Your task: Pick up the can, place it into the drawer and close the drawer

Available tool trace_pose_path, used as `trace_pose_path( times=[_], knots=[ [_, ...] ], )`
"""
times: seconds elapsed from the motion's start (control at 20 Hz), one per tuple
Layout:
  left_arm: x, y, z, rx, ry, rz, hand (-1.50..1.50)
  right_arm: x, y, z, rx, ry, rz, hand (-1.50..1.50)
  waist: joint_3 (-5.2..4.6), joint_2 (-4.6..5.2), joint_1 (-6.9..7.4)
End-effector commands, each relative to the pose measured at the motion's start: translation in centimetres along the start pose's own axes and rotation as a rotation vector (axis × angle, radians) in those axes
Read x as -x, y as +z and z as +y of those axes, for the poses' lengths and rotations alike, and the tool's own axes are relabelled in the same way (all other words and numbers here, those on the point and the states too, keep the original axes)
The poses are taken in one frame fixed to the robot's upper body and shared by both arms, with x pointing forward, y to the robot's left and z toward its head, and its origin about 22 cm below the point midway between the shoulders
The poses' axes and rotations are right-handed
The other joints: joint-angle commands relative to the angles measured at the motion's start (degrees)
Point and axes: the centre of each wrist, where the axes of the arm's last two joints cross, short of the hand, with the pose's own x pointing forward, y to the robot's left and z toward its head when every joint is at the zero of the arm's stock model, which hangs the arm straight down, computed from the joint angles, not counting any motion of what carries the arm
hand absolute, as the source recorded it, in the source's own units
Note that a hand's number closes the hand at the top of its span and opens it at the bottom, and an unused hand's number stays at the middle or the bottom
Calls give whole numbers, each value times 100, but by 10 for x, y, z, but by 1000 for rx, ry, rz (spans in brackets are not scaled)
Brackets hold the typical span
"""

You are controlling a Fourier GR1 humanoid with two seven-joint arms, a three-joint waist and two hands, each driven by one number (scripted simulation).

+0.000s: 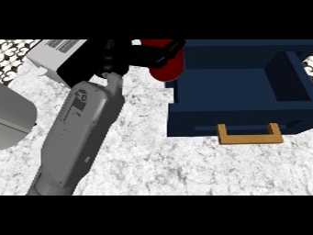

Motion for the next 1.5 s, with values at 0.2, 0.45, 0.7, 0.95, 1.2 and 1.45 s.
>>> trace_pose_path(
  times=[0.2, 0.45, 0.7, 0.95, 1.2, 1.45],
  knots=[
    [-3, -23, -32, 18, -28, -8, 150, 14, -8, -2, 15, -12, -1, -150, 1, 13, -9],
    [-18, -34, -69, 13, -40, -7, 150, 0, -7, 9, -39, 3, 11, -150, 1, 26, -110],
    [-11, -36, -83, 21, -37, 9, 150, -4, -26, 11, -13, -8, -4, -150, 1, 42, -109],
    [-33, -42, -110, 37, -59, 34, 150, -4, -20, 13, -28, 2, -10, -150, 4, 34, -179],
    [-5, -38, -105, -3, -76, 49, 150, -8, -24, 8, -26, 7, -20, -150, 6, 50, -245],
    [-11, -50, -109, -22, -123, 42, 150, -11, -12, 14, -29, -5, -20, -150, 8, 64, -294]
  ],
)
